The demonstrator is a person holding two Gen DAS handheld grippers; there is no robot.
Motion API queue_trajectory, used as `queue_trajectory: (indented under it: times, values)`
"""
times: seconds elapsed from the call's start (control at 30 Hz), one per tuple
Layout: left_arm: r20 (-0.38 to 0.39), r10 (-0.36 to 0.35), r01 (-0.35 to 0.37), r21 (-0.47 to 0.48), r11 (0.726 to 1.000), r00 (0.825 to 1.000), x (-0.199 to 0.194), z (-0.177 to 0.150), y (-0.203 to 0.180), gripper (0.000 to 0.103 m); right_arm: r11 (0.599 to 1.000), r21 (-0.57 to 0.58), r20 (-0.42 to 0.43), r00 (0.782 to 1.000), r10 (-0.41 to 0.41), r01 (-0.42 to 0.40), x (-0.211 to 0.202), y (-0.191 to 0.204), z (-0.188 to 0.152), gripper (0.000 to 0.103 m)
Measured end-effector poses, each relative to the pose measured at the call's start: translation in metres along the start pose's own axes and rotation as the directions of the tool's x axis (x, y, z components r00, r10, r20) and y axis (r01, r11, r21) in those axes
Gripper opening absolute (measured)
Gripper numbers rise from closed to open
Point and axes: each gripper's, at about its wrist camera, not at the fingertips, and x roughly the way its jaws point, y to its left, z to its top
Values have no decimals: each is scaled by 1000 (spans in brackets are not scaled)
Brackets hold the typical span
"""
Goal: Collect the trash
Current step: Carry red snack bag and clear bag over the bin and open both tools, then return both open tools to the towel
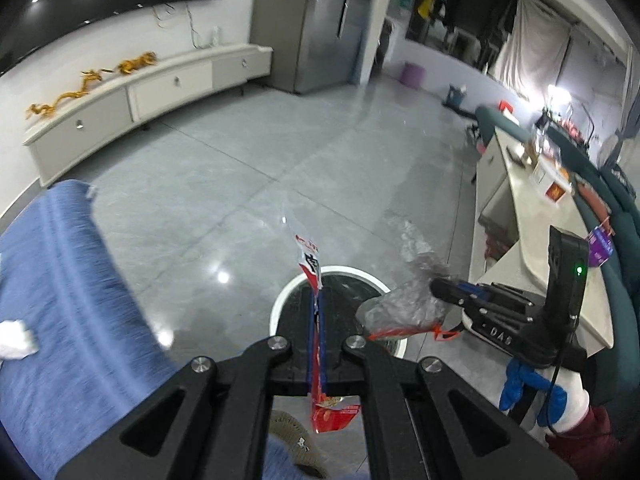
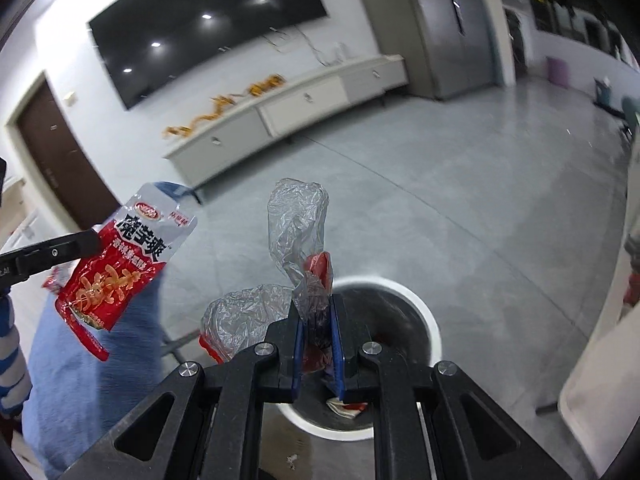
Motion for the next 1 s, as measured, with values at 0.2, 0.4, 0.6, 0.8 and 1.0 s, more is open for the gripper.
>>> queue_trajectory:
  times: [0.2,0.4,0.6,0.8,1.0]
  values:
    - [-89,-16,17,6,1000,996,66,11,-16,1,997,37,-75,995,-58,61,39,-19,-7,12]
    - [-164,-38,36,-19,999,986,118,11,-16,4,990,17,-141,980,-137,141,71,-23,-15,14]
    - [-225,-87,74,-65,995,970,140,3,-9,4,982,8,-193,963,-185,190,89,-29,-24,31]
    - [-211,-100,88,-62,994,972,126,-2,-8,4,976,10,-201,956,-213,219,89,-26,-23,41]
    - [-168,-102,91,-73,993,980,98,-7,-3,4,976,12,-170,962,-214,219,80,-12,-13,42]
